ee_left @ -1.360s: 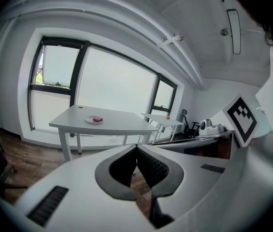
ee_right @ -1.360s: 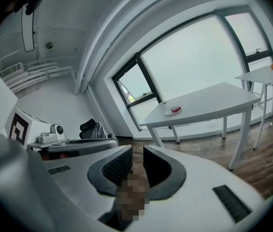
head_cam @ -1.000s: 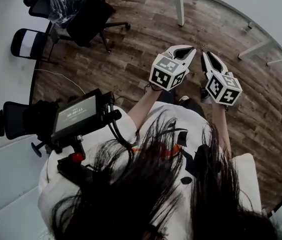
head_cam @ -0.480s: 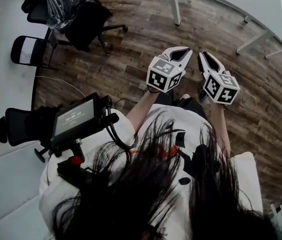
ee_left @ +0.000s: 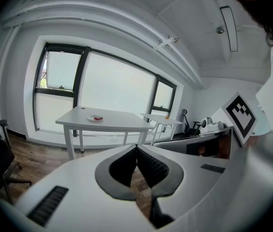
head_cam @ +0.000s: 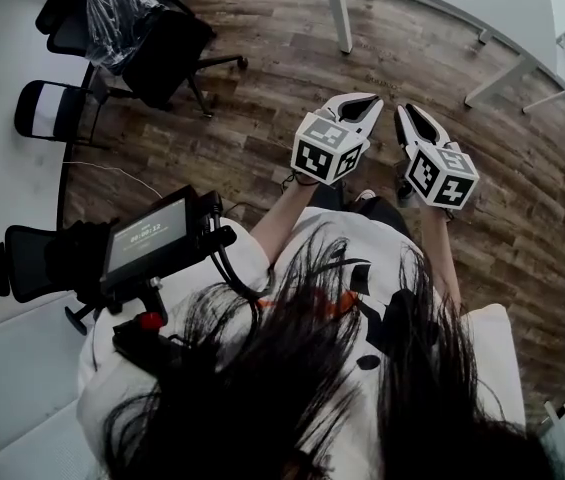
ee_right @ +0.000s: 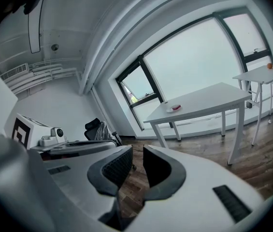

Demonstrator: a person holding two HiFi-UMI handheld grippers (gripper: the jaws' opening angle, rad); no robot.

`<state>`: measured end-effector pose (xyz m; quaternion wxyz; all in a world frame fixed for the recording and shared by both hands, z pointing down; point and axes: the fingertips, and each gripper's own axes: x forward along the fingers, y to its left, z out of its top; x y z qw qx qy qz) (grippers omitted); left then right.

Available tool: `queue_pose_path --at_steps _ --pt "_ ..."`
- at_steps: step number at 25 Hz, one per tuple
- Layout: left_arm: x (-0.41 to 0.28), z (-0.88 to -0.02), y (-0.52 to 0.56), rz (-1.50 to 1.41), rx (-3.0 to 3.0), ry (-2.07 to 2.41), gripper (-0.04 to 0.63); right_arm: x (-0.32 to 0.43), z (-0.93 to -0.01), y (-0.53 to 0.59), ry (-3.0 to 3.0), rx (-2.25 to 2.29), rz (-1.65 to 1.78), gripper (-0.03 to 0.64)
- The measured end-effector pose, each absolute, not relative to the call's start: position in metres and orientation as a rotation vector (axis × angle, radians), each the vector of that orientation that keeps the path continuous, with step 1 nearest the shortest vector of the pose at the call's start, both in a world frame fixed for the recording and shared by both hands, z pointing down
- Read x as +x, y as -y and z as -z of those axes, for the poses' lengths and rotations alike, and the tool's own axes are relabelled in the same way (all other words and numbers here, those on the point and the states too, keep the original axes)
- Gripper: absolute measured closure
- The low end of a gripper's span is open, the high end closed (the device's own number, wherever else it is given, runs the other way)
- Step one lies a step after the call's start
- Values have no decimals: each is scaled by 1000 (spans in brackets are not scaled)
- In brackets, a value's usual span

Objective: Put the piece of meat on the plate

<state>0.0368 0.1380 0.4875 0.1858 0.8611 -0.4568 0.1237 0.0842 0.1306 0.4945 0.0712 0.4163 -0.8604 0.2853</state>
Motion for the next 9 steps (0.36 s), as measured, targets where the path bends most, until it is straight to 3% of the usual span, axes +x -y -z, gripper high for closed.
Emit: queue_pose_path --at_steps 9 --pt "38 -489 -139 -358 2422 1288 591 88 -499 -130 2575 1253 -864 538"
